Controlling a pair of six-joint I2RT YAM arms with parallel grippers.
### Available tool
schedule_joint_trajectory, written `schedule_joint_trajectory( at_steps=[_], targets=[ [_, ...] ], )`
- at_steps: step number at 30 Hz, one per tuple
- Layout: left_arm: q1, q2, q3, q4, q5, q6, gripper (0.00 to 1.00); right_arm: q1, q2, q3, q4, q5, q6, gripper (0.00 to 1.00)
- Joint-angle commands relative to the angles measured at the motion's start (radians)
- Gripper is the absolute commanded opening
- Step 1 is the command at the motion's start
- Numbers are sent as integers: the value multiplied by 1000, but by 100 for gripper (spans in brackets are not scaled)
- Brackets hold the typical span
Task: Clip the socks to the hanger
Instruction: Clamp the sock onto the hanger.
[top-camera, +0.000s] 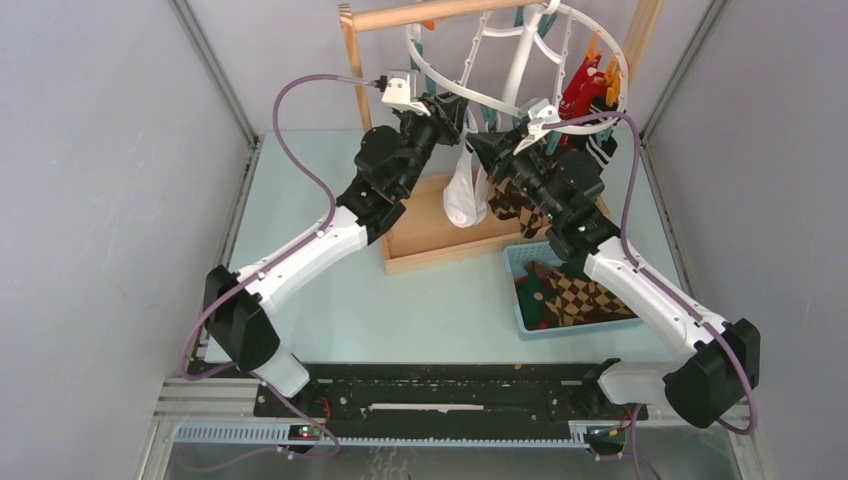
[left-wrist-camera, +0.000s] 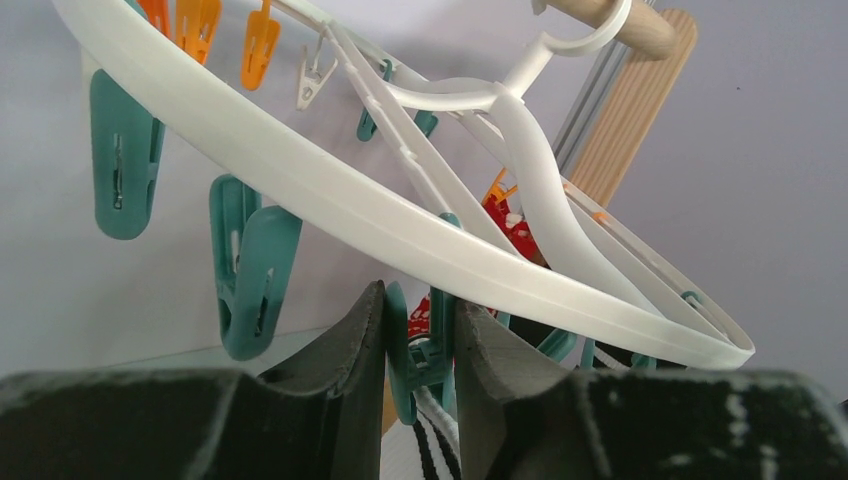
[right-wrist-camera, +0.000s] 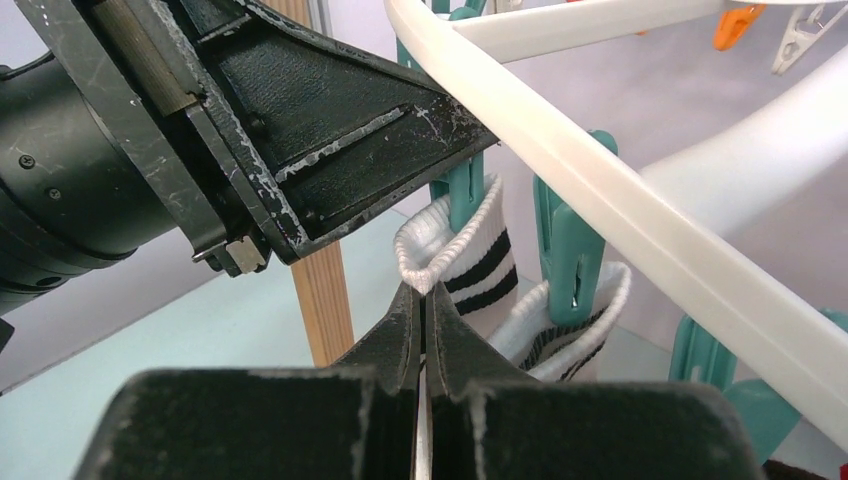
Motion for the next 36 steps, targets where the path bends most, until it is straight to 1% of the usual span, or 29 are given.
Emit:
schedule_joint_trajectory(
  at_steps=[1,6,8,10,12,14,21,27,36],
  targets=[
    [-10,-29,60,-31,10,-19,0,-3,6,44,51,1,-43,0],
    [-10,-27,60,-26,17,-28,0,-5,9,46,54,-5,-51,0],
    [-9,-29,61,-27,19,-32,2,-6,9,48,53,-9,-49,0],
    [-8,-31,61,-27,18,-36,7,-6,8,47,52,-14,-47,0],
    [-8,-33,60,-27,18,-42,16,-6,7,47,52,-18,-43,0],
    [-8,-36,57,-27,19,-46,22,-6,6,47,52,-21,-41,0],
    [-8,-44,48,-32,24,-54,31,-5,2,47,60,-23,-36,0],
    [-8,-50,44,-33,31,-61,31,-6,0,47,70,-17,-36,0],
    [-8,-55,38,-37,28,-74,29,-10,0,47,72,-10,-41,0]
  ],
)
